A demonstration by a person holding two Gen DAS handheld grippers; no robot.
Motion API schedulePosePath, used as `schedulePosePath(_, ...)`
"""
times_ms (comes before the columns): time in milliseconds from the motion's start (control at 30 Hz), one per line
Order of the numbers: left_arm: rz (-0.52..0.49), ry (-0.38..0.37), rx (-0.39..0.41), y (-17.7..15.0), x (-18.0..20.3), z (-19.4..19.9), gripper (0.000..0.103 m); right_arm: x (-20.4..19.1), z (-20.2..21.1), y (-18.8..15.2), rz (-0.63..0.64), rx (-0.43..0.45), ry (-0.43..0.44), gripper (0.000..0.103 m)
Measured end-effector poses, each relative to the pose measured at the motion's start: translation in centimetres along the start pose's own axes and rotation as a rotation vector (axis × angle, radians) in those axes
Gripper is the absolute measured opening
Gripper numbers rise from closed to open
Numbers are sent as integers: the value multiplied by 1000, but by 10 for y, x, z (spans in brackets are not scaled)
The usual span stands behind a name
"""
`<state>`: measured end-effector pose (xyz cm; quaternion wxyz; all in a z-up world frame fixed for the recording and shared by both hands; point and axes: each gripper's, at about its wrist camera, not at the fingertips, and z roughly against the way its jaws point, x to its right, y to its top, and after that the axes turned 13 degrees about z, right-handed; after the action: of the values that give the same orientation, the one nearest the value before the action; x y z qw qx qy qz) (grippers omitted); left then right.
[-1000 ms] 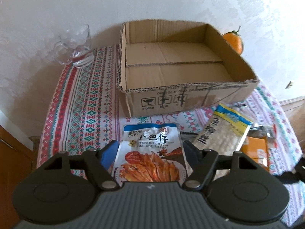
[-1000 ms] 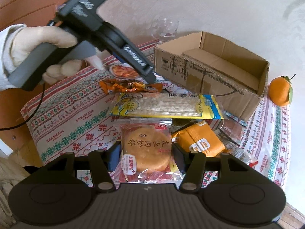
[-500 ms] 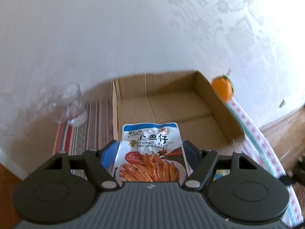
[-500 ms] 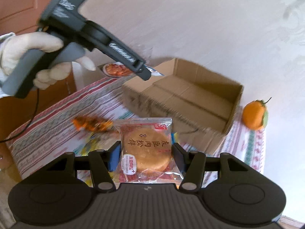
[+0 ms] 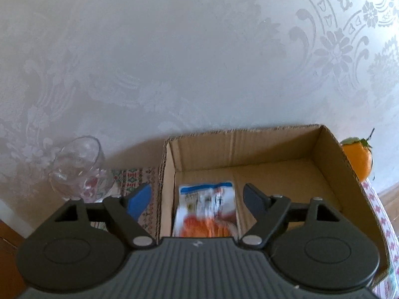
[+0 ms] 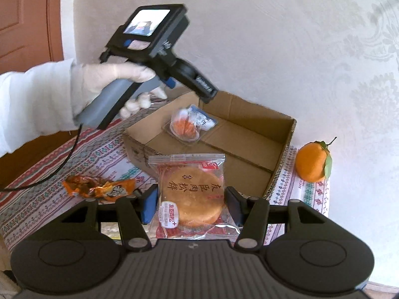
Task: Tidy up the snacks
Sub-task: 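Carry both packets into the cardboard box and open both tools to release them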
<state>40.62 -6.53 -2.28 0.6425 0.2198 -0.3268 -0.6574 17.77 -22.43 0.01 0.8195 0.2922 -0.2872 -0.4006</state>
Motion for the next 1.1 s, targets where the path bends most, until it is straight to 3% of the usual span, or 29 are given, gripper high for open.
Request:
schedulePosePath(233,-19,-67,33,-34,-19,61,84,18,-7,16,-16,9,-33,62)
schedulePosePath(300,-21,-85,50,-49,-26,83,92,25,-12,24,-21,12,-44,62)
schedulePosePath(533,-45,-41,146,-98,-39,143,93,44,-49,56,-43,1,-59,62)
schedulePosePath(933,28,-50,102,-144,-50,177,93,76,-138,100,-87,-66,-111,63)
schedulePosePath(967,29,-49,103,-146,-51,178,93,77,-143,103,-90,-64,-125,65)
schedulePosePath(1033,35,-36,100,-147,-54,179,93,80,-145,106,-98,-55,-159,90)
schedulePosePath(1100,35,-30,101,-150,-57,182,93,79,-137,105,-110,-26,-151,98)
